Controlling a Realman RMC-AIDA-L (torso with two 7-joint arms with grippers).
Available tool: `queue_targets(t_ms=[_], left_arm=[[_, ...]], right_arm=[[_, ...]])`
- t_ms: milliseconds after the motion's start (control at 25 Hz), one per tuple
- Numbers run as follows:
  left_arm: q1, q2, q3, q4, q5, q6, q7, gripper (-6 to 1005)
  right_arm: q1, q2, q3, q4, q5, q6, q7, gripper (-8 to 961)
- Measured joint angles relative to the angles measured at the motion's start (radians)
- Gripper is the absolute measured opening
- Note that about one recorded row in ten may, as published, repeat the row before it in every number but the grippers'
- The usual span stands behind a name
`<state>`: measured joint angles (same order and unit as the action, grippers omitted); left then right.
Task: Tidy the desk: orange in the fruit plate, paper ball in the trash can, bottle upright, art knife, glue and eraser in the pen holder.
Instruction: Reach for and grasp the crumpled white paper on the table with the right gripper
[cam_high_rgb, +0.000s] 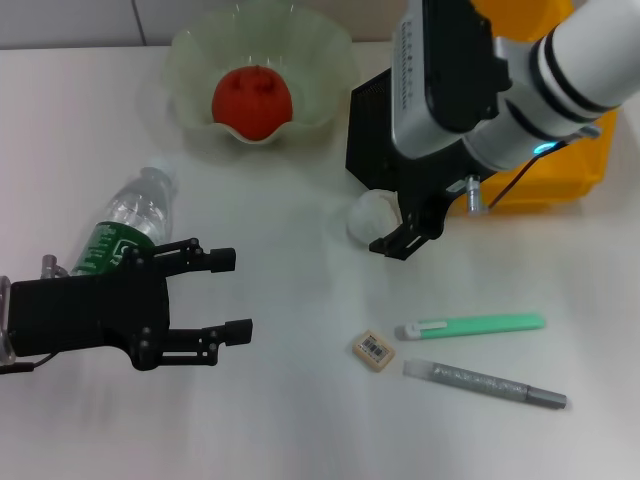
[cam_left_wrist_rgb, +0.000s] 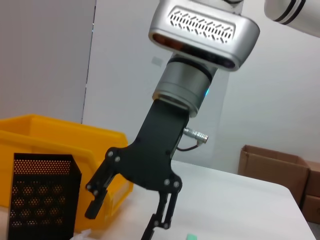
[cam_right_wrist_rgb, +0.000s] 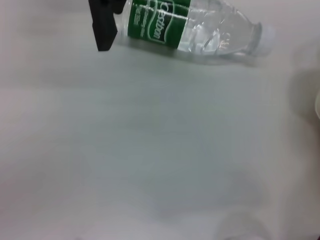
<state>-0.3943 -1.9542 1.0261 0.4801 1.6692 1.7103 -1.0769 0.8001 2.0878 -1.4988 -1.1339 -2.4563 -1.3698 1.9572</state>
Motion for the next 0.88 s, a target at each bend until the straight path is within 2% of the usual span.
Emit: queue_targets(t_ms=[880], left_arm=[[-0.001, -0.005, -0.009, 0.000, 0.000, 0.000, 0.000, 833]], right_arm=[[-0.004, 0.000, -0.143, 0.135, 0.006, 0.240, 0.008, 718]])
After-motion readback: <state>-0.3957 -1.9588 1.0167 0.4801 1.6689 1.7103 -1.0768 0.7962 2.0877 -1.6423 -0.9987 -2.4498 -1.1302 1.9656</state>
